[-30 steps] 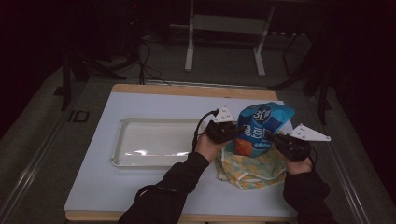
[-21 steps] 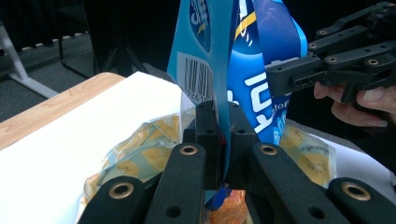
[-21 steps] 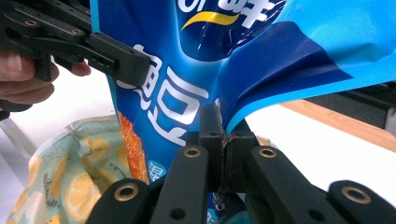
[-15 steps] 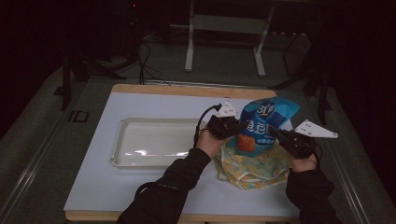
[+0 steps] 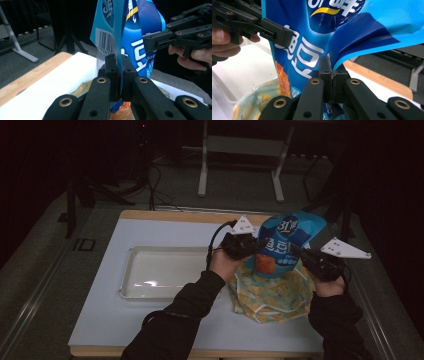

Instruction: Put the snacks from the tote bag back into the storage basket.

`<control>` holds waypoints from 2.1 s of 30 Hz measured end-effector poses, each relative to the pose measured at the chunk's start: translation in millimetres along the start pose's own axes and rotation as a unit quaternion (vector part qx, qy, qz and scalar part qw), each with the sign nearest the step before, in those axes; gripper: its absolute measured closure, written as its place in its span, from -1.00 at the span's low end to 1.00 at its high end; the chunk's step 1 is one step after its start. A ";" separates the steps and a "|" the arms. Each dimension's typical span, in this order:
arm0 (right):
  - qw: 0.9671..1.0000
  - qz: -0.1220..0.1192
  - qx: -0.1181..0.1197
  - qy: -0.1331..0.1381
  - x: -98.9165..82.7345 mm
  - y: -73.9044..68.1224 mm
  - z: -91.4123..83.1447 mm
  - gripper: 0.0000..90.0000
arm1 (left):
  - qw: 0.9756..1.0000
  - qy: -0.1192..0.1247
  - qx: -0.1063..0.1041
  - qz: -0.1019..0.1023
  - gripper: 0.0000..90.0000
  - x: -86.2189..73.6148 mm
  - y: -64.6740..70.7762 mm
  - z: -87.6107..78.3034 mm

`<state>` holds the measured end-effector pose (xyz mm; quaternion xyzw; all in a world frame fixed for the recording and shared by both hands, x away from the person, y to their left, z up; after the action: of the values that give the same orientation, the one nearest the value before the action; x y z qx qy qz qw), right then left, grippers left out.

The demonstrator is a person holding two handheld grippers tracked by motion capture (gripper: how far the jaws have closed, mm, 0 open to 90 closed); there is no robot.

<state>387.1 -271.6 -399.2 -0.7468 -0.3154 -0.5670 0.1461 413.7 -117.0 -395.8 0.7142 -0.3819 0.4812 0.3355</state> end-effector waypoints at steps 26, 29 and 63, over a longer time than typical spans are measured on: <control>0.999 -0.023 0.022 0.016 61.1 -28.4 30.1 0.98 | 0.999 0.026 0.048 -0.005 0.97 24.4 -26.8 -61.5; 0.999 -0.027 0.028 0.016 66.1 -35.2 36.2 0.98 | 0.998 0.027 0.054 -0.008 0.97 23.1 -30.9 -72.0; 0.993 -0.067 0.089 0.028 112.1 -115.3 91.9 0.98 | 0.991 0.036 0.125 -0.023 0.97 6.9 -60.0 -175.9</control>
<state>400.7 -97.0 -338.9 -0.6920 -0.4101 -0.5654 0.1824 391.7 59.4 -341.1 0.7414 -0.2902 0.5427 0.2675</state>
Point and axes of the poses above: each handheld gripper's, and its own axes: z roughly forward along the jaws, x roughly out of its top, y roughly to its right, the point moved 8 cm from there along z, roughly forward along the jaws, and after that the axes turned 3 degrees about -z, right-handed, at the moved point
